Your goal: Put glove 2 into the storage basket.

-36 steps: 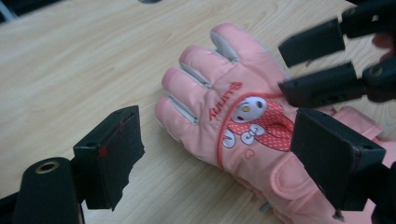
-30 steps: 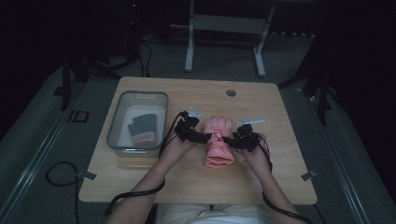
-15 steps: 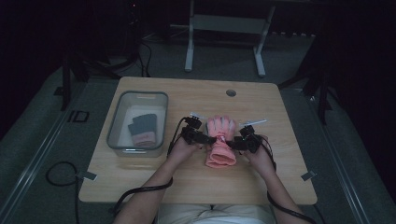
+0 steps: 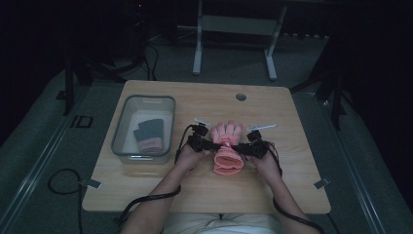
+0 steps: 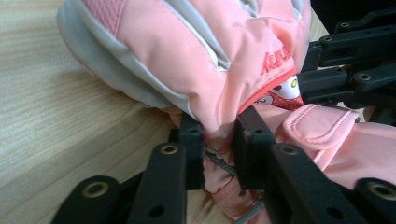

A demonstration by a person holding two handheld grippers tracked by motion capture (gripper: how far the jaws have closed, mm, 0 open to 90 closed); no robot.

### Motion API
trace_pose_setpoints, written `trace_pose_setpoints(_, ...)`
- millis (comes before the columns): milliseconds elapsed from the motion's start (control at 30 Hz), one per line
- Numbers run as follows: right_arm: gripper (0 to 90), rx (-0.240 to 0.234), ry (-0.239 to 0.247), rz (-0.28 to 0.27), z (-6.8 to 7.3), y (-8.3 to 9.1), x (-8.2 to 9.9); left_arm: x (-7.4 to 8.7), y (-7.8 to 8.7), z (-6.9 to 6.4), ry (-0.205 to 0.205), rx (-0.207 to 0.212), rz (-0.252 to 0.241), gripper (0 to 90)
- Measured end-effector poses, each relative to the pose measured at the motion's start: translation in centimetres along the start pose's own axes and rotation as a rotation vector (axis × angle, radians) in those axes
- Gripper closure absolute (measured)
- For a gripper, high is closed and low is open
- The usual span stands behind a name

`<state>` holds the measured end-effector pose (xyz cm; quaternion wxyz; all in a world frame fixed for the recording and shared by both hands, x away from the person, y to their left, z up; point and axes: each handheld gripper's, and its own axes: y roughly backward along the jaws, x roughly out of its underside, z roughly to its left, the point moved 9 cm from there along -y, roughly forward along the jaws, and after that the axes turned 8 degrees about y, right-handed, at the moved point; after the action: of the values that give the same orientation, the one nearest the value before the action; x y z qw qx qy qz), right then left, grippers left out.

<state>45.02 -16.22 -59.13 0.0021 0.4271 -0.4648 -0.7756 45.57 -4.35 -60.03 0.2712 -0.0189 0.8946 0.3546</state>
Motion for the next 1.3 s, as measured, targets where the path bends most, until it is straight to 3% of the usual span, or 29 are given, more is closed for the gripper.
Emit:
trace_pose_setpoints(300, 72.3, 0.018, -0.001, -0.059, 0.5, 1.3, -1.0, -1.0, 1.4, -1.7, -0.042, -0.008, -0.018, 80.0)
trace_pose_setpoints(467, 72.3, 0.009, 0.015, -0.104, 1.1, 2.6, -2.4, -2.1, 3.3, -2.9, -0.070, -0.012, -0.044, 80.0)
trace_pose_setpoints(700, 72.3, -0.006, 0.035, -0.151, 2.6, 3.8, -4.8, -3.1, 6.4, -3.7, -0.111, -0.051, -0.078, 80.0)
trace_pose_setpoints(967, 72.3, -0.025, 0.073, -0.184, 5.0, 4.1, -8.1, -4.2, 10.4, -3.7, -0.131, -0.107, -0.115, 80.0)
trace_pose_setpoints(1300, 72.3, -0.042, 0.132, -0.205, 7.9, 3.3, -11.9, -4.9, 14.9, -2.5, -0.125, -0.160, -0.158, 79.9)
